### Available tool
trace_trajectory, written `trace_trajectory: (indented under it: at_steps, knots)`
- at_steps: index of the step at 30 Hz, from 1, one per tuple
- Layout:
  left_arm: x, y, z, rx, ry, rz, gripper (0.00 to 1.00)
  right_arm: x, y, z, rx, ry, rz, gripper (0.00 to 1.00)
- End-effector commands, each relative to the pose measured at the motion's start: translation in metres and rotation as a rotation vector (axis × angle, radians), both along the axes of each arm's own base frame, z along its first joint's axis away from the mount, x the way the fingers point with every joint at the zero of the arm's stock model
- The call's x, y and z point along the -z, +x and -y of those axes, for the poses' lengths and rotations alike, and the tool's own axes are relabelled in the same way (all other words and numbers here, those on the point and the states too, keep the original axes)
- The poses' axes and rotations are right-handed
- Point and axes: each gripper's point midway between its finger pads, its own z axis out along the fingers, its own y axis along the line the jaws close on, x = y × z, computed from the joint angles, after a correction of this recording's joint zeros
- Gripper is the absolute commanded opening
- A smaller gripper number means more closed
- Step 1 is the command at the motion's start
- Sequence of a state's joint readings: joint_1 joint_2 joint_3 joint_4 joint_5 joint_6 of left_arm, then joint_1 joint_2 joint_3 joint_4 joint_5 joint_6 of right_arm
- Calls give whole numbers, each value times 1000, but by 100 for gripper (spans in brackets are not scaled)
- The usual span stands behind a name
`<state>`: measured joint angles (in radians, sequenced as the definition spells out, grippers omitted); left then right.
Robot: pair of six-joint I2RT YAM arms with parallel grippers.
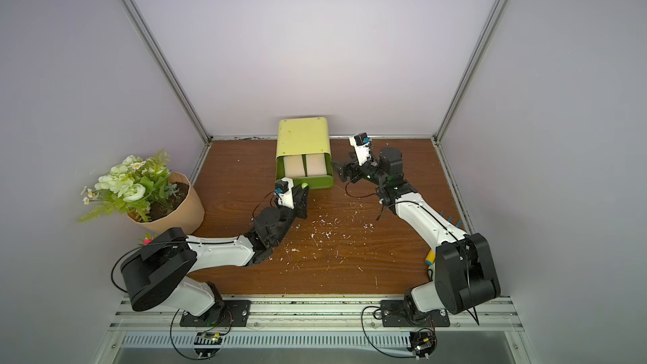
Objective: Take the sponge out of the drawer
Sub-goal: Open the drawer in the storage box.
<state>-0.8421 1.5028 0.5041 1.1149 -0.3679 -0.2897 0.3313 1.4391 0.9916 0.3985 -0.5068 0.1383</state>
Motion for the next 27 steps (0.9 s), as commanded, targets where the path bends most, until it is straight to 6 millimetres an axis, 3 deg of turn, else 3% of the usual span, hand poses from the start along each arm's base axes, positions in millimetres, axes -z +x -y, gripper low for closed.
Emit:
trace_trajectory:
  at_steps: [1, 14, 19, 27]
  knots:
    - [-18, -10, 8, 48, -89, 45, 7, -40, -6, -1, -27, 39, 90, 92]
    - [-10, -27, 9, 54, -100, 59, 10, -41, -6, -2, -33, 47, 84, 92]
    - [-6, -31, 3, 42, -111, 71, 15, -42, -6, -2, -32, 49, 84, 92]
    - [-9, -40, 3, 22, -72, 113, 53, -43, -7, -2, -35, 50, 76, 92]
